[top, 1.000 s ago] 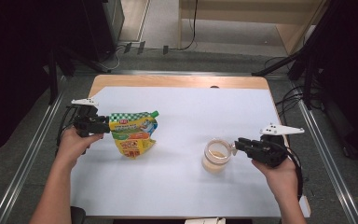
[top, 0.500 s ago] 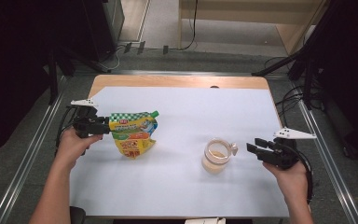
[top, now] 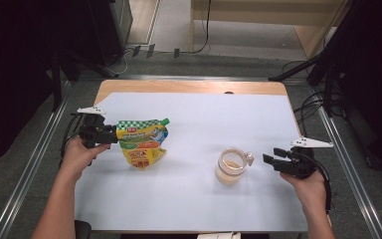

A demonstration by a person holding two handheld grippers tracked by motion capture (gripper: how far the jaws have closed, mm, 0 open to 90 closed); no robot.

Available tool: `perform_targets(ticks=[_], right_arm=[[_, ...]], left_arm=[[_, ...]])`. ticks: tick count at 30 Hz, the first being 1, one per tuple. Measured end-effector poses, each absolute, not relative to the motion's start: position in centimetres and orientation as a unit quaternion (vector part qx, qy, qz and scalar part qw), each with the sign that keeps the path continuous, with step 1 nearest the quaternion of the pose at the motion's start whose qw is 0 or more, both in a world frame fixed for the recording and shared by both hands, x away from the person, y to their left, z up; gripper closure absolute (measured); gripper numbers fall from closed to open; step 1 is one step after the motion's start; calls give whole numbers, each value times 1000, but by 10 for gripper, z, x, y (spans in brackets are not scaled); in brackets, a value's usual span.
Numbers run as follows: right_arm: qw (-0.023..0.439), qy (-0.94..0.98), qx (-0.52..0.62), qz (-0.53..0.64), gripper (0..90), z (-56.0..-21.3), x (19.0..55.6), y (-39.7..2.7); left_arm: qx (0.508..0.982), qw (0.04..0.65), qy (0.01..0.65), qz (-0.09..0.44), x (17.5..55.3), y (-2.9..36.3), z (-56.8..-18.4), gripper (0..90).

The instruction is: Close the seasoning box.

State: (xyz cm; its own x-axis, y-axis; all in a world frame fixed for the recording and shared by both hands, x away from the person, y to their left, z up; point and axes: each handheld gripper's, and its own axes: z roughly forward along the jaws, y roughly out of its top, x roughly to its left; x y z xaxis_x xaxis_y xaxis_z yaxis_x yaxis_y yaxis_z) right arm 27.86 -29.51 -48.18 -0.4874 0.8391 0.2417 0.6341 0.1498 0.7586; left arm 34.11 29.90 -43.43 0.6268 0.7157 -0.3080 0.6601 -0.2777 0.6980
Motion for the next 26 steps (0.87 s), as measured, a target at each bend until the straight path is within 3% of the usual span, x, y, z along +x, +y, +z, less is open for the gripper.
perform_targets(ticks=[9, 26], right_arm=[[133, 752, 492, 419, 361, -488, 282, -294], [144, 750, 491, 419, 328, -493, 285, -293]], left_arm=[[797, 418, 435, 33, 341, 299, -436, 414], [791, 425, 440, 26, 341, 303, -437, 375]])
